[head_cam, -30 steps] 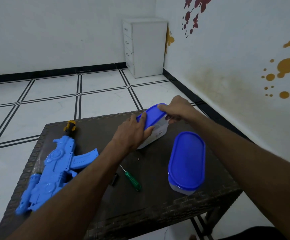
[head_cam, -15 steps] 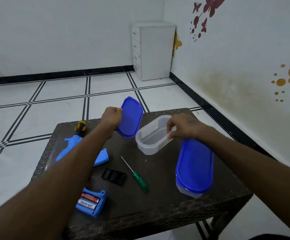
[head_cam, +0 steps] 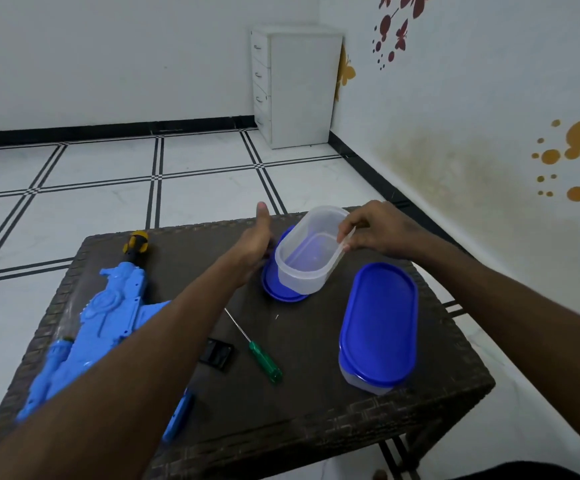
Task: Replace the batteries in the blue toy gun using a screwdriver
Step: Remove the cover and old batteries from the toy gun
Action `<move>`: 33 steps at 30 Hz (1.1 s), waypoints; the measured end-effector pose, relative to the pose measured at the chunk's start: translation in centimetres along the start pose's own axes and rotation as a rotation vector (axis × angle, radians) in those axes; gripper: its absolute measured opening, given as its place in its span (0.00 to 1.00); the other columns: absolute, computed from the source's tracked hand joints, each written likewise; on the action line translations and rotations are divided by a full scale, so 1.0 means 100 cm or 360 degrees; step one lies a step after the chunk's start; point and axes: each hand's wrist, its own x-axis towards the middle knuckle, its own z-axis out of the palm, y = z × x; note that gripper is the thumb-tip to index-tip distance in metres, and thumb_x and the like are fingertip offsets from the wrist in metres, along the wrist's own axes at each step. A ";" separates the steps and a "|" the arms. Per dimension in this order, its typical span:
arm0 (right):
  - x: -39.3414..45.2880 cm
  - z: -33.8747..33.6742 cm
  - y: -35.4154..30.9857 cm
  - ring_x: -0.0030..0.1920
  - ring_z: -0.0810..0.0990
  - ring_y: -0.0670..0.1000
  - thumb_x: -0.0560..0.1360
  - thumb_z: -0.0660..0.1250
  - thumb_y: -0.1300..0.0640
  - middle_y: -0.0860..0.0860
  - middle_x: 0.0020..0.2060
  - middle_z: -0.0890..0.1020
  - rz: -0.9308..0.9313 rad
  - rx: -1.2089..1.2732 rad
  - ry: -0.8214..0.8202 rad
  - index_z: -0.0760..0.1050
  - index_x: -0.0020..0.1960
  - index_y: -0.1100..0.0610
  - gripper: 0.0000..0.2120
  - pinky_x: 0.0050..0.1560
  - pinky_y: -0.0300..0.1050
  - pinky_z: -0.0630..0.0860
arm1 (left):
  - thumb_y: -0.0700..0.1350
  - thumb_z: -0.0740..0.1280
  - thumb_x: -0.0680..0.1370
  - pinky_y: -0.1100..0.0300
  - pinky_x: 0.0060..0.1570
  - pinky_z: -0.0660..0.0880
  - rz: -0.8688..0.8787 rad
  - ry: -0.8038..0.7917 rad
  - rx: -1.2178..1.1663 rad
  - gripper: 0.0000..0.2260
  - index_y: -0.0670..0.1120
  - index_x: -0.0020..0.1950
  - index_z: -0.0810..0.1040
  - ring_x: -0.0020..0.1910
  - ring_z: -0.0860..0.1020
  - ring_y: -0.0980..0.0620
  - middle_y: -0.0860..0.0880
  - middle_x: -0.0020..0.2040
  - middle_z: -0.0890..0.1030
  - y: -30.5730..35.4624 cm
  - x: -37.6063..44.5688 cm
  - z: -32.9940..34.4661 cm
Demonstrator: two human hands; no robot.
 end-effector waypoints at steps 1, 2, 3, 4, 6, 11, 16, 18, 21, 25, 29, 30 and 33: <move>0.001 0.002 -0.001 0.49 0.83 0.50 0.68 0.78 0.58 0.49 0.45 0.86 0.0003 -0.0005 -0.0016 0.86 0.46 0.52 0.07 0.52 0.49 0.79 | 0.74 0.41 0.74 0.57 0.44 0.68 0.0032 0.0013 0.0032 0.34 0.47 0.44 0.72 0.43 0.72 0.49 0.44 0.42 0.72 0.001 -0.001 0.001; 0.003 0.005 -0.002 0.49 0.82 0.50 0.68 0.78 0.58 0.49 0.45 0.86 0.0013 -0.0005 -0.0030 0.86 0.46 0.52 0.08 0.53 0.48 0.79 | 0.75 0.40 0.73 0.58 0.42 0.67 0.0061 0.0050 0.0053 0.33 0.50 0.42 0.70 0.43 0.69 0.50 0.47 0.41 0.71 0.003 -0.006 0.000; 0.004 0.008 -0.004 0.49 0.82 0.50 0.68 0.78 0.58 0.49 0.46 0.85 0.0023 0.0008 -0.0039 0.86 0.46 0.51 0.08 0.53 0.48 0.79 | 0.74 0.40 0.74 0.58 0.42 0.66 0.0093 0.0096 0.0057 0.32 0.51 0.42 0.71 0.43 0.69 0.50 0.49 0.41 0.71 0.005 -0.009 -0.002; 0.004 0.011 -0.005 0.49 0.82 0.49 0.68 0.79 0.57 0.48 0.46 0.85 0.0036 0.0025 -0.0038 0.85 0.46 0.50 0.08 0.54 0.49 0.79 | 0.73 0.40 0.75 0.57 0.47 0.69 0.0121 0.0133 0.0048 0.33 0.51 0.47 0.75 0.46 0.71 0.50 0.50 0.43 0.73 0.005 -0.013 -0.005; 0.004 0.015 -0.008 0.48 0.82 0.48 0.67 0.79 0.55 0.46 0.45 0.85 0.0058 0.0005 -0.0016 0.85 0.45 0.47 0.08 0.55 0.52 0.79 | 0.71 0.41 0.77 0.52 0.62 0.71 0.0170 0.0197 0.0077 0.38 0.46 0.64 0.77 0.56 0.75 0.48 0.49 0.54 0.76 0.004 -0.021 -0.016; -0.005 0.008 -0.045 0.56 0.79 0.52 0.66 0.77 0.59 0.46 0.54 0.80 0.0103 -0.0286 -0.0150 0.82 0.51 0.42 0.18 0.60 0.50 0.75 | 0.66 0.52 0.80 0.51 0.55 0.73 0.0396 0.0348 0.0384 0.26 0.46 0.53 0.79 0.48 0.77 0.49 0.46 0.49 0.80 -0.014 -0.075 -0.061; -0.040 0.018 -0.109 0.54 0.77 0.47 0.72 0.70 0.66 0.49 0.54 0.80 0.0027 -0.0147 0.0157 0.82 0.54 0.51 0.15 0.47 0.41 0.72 | 0.47 0.63 0.81 0.56 0.52 0.73 0.0536 0.0460 0.0957 0.13 0.41 0.60 0.80 0.53 0.79 0.49 0.45 0.52 0.81 -0.051 -0.141 -0.099; -0.060 0.040 -0.138 0.50 0.79 0.47 0.73 0.69 0.63 0.50 0.50 0.83 -0.0040 -0.0098 0.0132 0.83 0.51 0.54 0.10 0.44 0.41 0.72 | 0.45 0.65 0.80 0.58 0.51 0.72 0.0565 0.0515 0.1036 0.12 0.43 0.61 0.80 0.55 0.79 0.49 0.47 0.55 0.82 -0.063 -0.166 -0.107; -0.084 0.081 -0.162 0.52 0.81 0.55 0.74 0.70 0.55 0.54 0.49 0.84 -0.0014 -0.0223 -0.0050 0.81 0.50 0.55 0.07 0.50 0.47 0.77 | 0.43 0.69 0.78 0.55 0.55 0.72 0.0594 0.0568 0.1227 0.09 0.46 0.57 0.83 0.57 0.78 0.47 0.46 0.57 0.82 -0.078 -0.195 -0.113; -0.105 0.112 -0.165 0.55 0.78 0.59 0.75 0.70 0.47 0.57 0.55 0.79 0.0225 -0.0360 -0.0247 0.73 0.54 0.57 0.15 0.48 0.49 0.73 | 0.43 0.71 0.75 0.52 0.56 0.73 0.0593 0.0568 0.1374 0.05 0.48 0.50 0.85 0.54 0.79 0.48 0.49 0.53 0.83 -0.089 -0.222 -0.111; -0.116 0.128 -0.163 0.59 0.77 0.59 0.75 0.71 0.50 0.57 0.59 0.77 0.0384 -0.0337 -0.0231 0.73 0.61 0.57 0.18 0.54 0.51 0.74 | 0.49 0.70 0.75 0.45 0.65 0.66 0.0553 0.0525 0.1507 0.04 0.55 0.49 0.84 0.56 0.78 0.51 0.55 0.53 0.83 -0.107 -0.233 -0.107; -0.117 0.131 -0.163 0.59 0.78 0.59 0.76 0.70 0.51 0.57 0.59 0.78 0.0399 -0.0336 -0.0198 0.73 0.61 0.57 0.17 0.54 0.51 0.75 | 0.50 0.70 0.76 0.45 0.66 0.65 0.0560 0.0505 0.1525 0.05 0.55 0.51 0.83 0.56 0.78 0.51 0.56 0.53 0.83 -0.111 -0.236 -0.105; -0.115 0.134 -0.159 0.57 0.79 0.57 0.76 0.69 0.55 0.55 0.58 0.79 0.0504 -0.0134 -0.0095 0.77 0.59 0.57 0.12 0.55 0.51 0.77 | 0.50 0.68 0.78 0.48 0.69 0.64 0.0601 0.0468 0.1504 0.09 0.53 0.56 0.83 0.59 0.77 0.51 0.55 0.58 0.82 -0.117 -0.244 -0.100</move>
